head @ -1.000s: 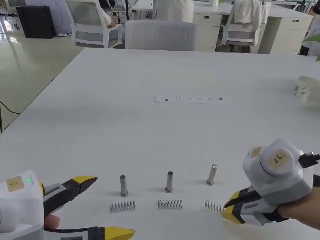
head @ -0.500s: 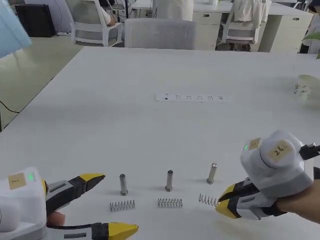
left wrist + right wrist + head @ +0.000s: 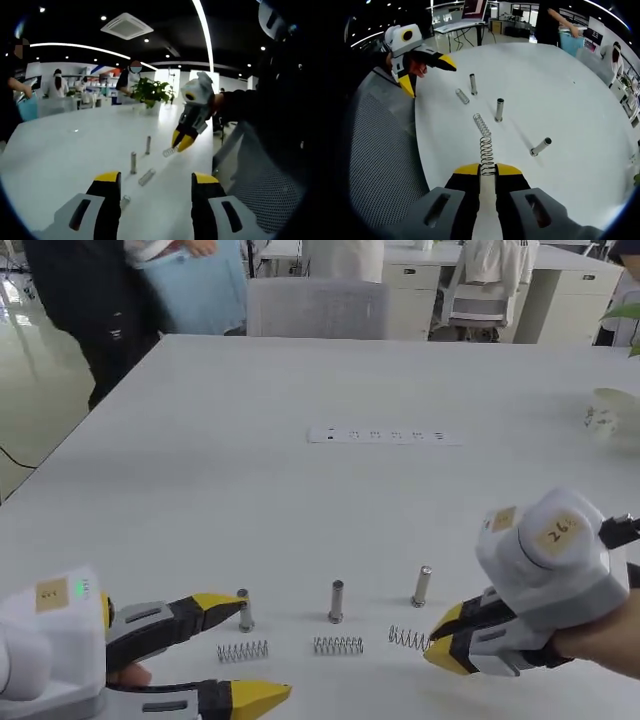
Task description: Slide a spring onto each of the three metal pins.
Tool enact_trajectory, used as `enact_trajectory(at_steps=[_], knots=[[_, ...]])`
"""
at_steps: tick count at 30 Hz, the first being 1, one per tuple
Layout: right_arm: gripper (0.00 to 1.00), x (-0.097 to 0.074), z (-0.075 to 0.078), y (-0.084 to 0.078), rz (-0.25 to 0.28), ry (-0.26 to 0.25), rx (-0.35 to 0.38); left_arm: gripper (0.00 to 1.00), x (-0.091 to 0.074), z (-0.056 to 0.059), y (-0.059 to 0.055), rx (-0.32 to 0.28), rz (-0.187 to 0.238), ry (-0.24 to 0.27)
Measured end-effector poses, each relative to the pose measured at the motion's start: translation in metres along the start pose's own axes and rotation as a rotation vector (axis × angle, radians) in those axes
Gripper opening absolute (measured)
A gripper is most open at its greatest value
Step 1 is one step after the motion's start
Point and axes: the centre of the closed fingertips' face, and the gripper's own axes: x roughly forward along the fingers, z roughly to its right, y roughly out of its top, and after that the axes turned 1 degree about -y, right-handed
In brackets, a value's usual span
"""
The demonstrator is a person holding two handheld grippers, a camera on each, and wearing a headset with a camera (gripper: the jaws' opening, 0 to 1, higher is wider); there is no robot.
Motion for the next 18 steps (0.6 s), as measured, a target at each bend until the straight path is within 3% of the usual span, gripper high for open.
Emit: enact_trajectory(at_steps=[18], knots=[[0.08,-0.008,-0.013,0.014,0.009,0.041,-0.052,0.43,0.019,0.011,0.007,0.052,-0.040,-0.113]])
